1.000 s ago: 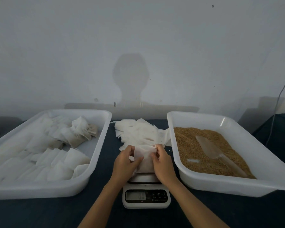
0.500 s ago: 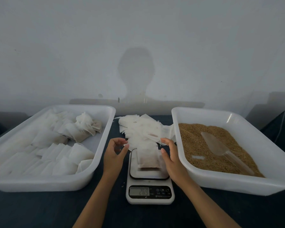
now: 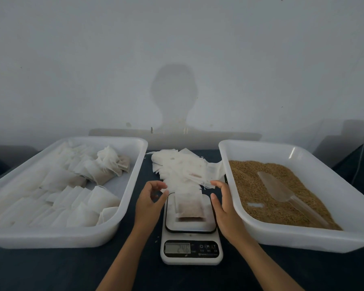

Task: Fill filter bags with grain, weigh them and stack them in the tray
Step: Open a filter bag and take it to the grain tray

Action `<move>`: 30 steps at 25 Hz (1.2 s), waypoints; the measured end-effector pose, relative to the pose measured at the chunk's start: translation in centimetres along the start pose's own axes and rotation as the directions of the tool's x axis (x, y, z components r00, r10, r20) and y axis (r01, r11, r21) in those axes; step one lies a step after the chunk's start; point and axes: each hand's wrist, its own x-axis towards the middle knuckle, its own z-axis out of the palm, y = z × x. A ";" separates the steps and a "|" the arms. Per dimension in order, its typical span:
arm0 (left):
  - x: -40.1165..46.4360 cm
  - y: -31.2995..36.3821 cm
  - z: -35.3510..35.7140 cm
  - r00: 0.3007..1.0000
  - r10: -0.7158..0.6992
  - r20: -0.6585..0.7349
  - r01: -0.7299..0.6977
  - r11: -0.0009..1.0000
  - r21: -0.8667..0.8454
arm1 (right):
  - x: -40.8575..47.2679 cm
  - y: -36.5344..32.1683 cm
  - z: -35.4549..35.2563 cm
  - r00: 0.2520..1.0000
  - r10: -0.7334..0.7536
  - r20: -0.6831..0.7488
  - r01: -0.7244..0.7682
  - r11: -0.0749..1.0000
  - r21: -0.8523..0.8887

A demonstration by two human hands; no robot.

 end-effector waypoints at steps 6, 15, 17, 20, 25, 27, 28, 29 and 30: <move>2.0 0.7 1.2 0.982 -0.074 0.172 0.016 0.948 0.319 | 1.7 -0.2 1.1 0.997 0.076 0.012 -0.076 0.997 -0.017; 3.8 1.8 3.3 0.930 -0.232 0.285 0.065 0.867 0.494 | 4.7 -1.4 3.4 0.921 0.376 0.106 -0.359 0.921 -0.149; 3.6 2.3 3.2 0.941 -0.165 0.295 -0.006 0.865 0.502 | 4.7 -2.1 3.4 0.953 0.289 0.097 -0.282 0.957 -0.073; 3.6 4.1 2.3 0.958 -0.100 0.267 -0.074 0.818 0.570 | 5.4 -4.0 3.3 0.978 0.188 0.089 -0.189 0.982 0.009; 5.0 7.9 -0.1 0.984 0.036 0.174 -0.130 0.813 0.568 | 7.9 -8.6 4.6 0.999 0.032 0.000 -0.032 0.995 0.095; 6.4 8.9 -1.7 0.994 0.035 0.108 -0.088 0.842 0.532 | 9.3 -10.5 6.0 1.000 0.001 -0.011 0.000 0.994 0.112; 7.2 9.3 -2.7 0.997 0.032 0.076 -0.068 0.844 0.532 | 10.0 -11.4 6.9 1.000 -0.005 0.006 0.004 0.991 0.131; 8.0 9.5 -3.8 0.998 0.025 0.052 -0.049 0.845 0.532 | 10.6 -12.2 7.8 1.000 -0.011 0.029 0.007 0.988 0.152; 8.8 9.5 -4.9 0.999 0.020 0.030 -0.033 0.849 0.528 | 11.2 -13.0 8.9 0.998 -0.021 0.053 0.011 0.983 0.182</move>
